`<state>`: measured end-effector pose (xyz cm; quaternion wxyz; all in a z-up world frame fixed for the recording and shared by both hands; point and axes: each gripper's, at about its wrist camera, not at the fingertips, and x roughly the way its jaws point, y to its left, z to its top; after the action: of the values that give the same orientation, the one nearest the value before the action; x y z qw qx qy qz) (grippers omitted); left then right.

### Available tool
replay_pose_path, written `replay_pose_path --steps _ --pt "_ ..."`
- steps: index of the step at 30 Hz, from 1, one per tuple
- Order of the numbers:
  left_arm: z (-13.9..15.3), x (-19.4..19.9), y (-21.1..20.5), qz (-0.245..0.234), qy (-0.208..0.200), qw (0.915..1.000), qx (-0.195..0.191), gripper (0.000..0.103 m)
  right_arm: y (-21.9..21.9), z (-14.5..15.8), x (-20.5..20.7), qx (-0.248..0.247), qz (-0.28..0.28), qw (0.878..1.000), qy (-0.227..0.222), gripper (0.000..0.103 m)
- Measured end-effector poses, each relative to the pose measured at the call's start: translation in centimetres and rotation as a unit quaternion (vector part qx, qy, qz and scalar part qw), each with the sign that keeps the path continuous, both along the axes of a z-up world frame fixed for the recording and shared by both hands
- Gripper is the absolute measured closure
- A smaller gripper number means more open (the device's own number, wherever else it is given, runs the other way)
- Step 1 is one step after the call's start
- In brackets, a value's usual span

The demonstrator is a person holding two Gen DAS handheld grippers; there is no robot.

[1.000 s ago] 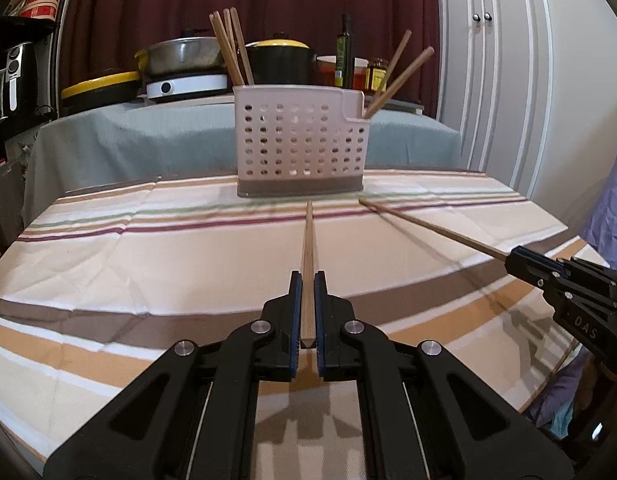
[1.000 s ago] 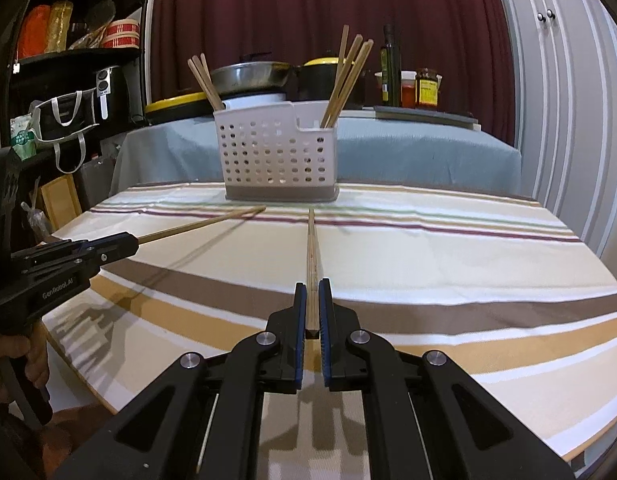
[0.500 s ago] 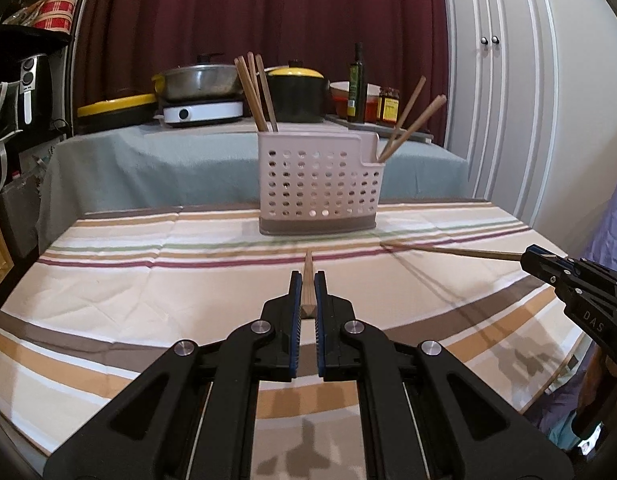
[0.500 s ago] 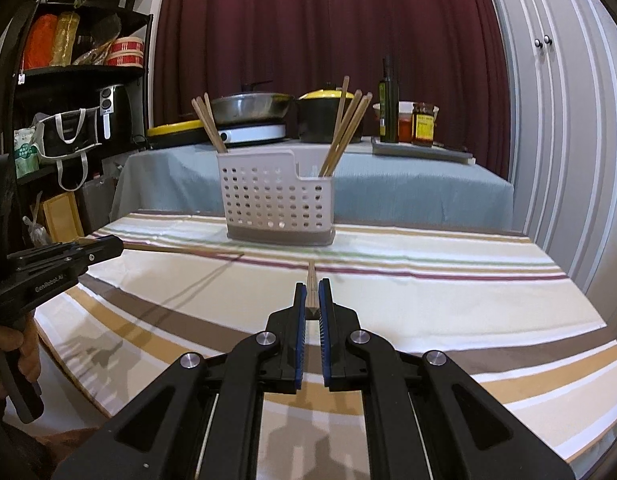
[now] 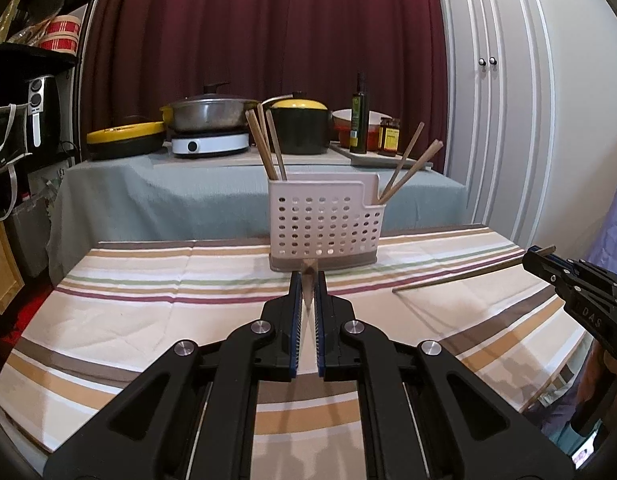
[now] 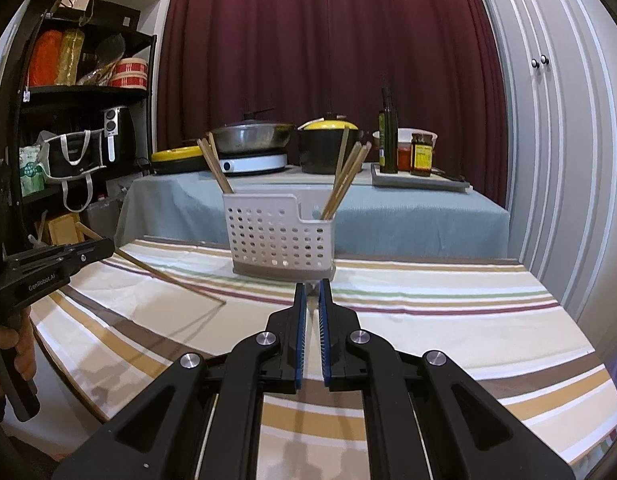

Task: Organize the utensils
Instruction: 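Lift both held chopsticks upright and raise them toward the white caddy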

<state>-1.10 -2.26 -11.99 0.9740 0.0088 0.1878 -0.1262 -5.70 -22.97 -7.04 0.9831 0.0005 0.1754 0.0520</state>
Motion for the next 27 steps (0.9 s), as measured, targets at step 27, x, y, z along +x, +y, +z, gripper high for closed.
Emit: replay_pose_path --steps 27 --pt "4.1 2.5 1.9 0.028 -0.026 0.9992 -0.008 0.096 0.3 4.7 3.7 -0.009 0.004 1.000 -0.012 0.096"
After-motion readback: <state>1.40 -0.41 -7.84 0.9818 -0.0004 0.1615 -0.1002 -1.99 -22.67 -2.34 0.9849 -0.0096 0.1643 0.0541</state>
